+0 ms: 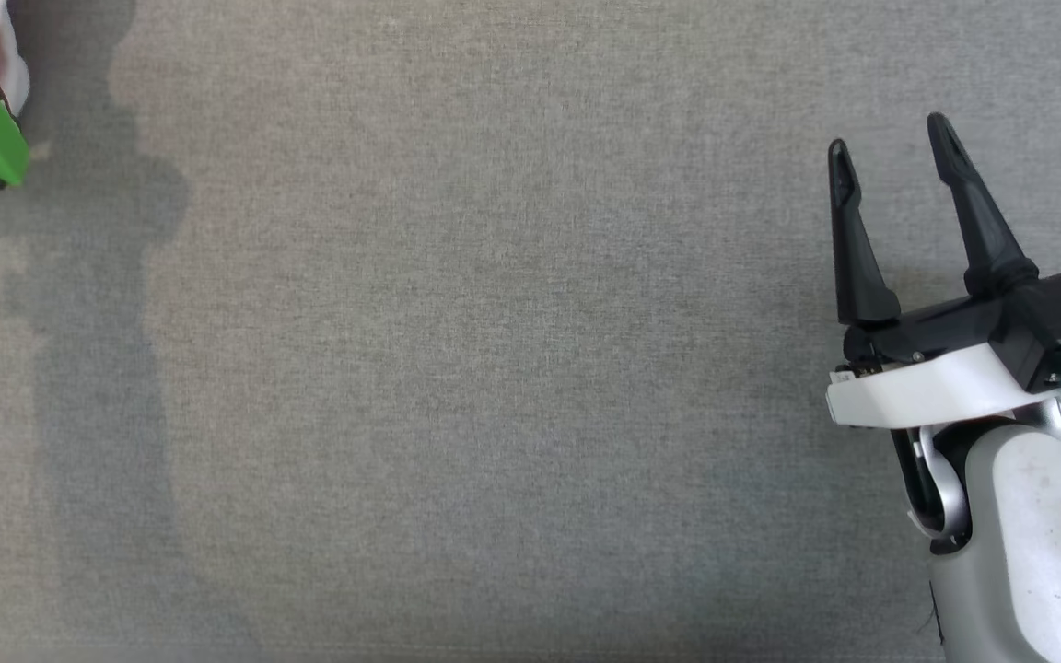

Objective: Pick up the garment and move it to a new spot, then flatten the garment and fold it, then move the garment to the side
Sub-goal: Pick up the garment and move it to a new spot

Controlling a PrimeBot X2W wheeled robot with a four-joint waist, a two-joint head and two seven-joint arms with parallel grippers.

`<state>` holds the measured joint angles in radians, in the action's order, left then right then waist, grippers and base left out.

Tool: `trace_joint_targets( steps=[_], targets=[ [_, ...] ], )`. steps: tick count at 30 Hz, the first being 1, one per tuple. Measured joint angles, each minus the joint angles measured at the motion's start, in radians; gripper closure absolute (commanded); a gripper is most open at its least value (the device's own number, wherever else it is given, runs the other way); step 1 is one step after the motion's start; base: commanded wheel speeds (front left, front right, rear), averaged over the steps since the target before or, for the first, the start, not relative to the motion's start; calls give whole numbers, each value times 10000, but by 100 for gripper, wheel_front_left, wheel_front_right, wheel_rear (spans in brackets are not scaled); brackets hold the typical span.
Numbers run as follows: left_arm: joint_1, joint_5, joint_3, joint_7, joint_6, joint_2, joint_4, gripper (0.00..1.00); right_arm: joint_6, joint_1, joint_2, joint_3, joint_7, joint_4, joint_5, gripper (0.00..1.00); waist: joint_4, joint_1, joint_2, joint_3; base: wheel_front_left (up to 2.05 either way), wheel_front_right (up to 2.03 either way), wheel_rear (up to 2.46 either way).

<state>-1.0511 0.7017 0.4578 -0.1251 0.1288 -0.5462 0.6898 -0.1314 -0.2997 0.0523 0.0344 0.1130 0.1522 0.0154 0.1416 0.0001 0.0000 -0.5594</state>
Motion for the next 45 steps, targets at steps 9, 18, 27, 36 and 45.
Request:
trace_joint_targets(
  steps=[9, 18, 27, 36, 45],
  targets=[
    [-379, 104, 418, -115, -12, 117, -1068, 100, 0, 295, -15, -286, 890, -1482, -1028, 0, -437, 0, 0, 1515, 0, 0, 0],
    [-545, 522, 639, -520, -468, 1404, -2587, 100, 0, 1051, -25, -621, 1358, -2512, -1745, 0, -1153, 0, 0, 3203, 0, 0, 0],
    [743, 1285, 836, 169, -1394, 3427, -4337, 100, 0, 1482, -21, -905, 1457, -2815, -1893, 0, -2215, -1, 1, 3985, 0, 0, 0],
    [4559, 2397, 276, 2385, -1595, 4207, -3204, 100, 0, 1311, -25, -604, 1486, -2894, -2075, 0, -2693, 0, 0, 3739, 0, 0, 0],
    [6157, 2853, -546, 3693, -1223, 4381, -1670, 100, 0, 1278, -23, -642, 1488, -2947, -2071, 0, -2684, 0, 0, 3353, 0, 0, 0]
  ],
)
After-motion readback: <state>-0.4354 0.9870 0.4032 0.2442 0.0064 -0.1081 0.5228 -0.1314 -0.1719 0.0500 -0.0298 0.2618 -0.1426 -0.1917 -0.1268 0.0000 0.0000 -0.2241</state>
